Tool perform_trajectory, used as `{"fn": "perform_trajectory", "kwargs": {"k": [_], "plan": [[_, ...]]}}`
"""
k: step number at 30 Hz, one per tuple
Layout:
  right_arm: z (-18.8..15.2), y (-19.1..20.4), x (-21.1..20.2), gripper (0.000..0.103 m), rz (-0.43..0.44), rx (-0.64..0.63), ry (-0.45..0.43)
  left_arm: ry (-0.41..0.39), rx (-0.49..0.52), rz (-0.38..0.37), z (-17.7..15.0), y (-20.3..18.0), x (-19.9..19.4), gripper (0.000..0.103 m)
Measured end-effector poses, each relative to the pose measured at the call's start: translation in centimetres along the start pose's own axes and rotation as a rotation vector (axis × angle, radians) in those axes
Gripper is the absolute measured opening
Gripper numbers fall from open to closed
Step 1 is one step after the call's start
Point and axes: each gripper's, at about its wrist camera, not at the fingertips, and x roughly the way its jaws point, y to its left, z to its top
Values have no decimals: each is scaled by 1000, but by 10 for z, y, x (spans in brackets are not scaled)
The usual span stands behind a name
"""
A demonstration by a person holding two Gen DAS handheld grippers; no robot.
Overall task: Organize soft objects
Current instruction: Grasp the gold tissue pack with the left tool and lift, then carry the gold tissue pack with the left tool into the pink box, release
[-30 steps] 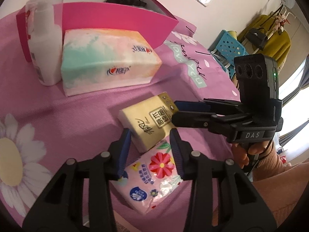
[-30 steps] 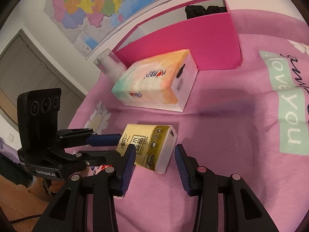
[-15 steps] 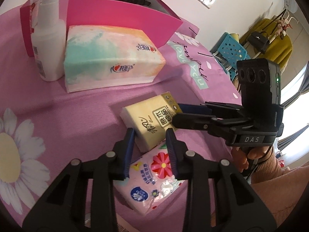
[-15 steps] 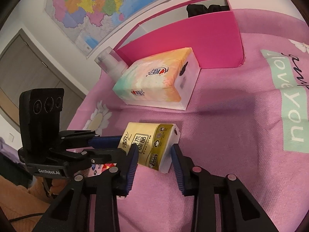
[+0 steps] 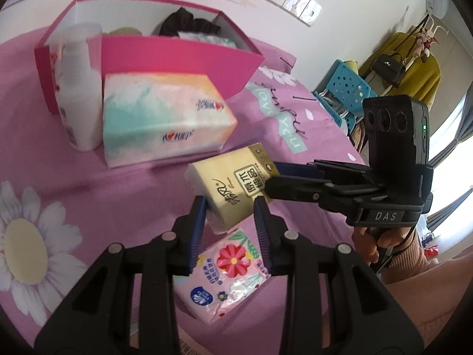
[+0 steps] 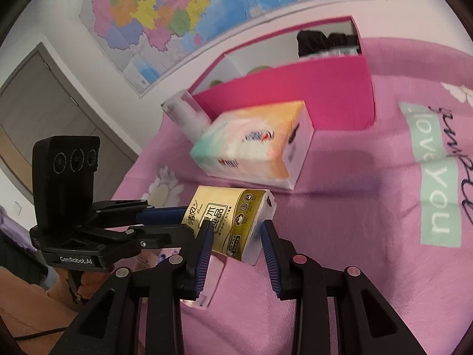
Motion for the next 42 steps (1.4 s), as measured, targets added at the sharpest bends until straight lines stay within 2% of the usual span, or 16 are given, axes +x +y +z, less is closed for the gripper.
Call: {"fn": "perform_trajectory", "kwargs": {"k": [15,26,42], "plan": [[13,10,-11,34,-5,-32,-61,-58,39,24,18,-10,-18,35],[17,12,-15,34,-7,-43,-79,-73,45,30,21,-12,-19,35],[33,15,-21,34,-10,-73,-121,-101,61,41,41,-12,-25,35]]}}
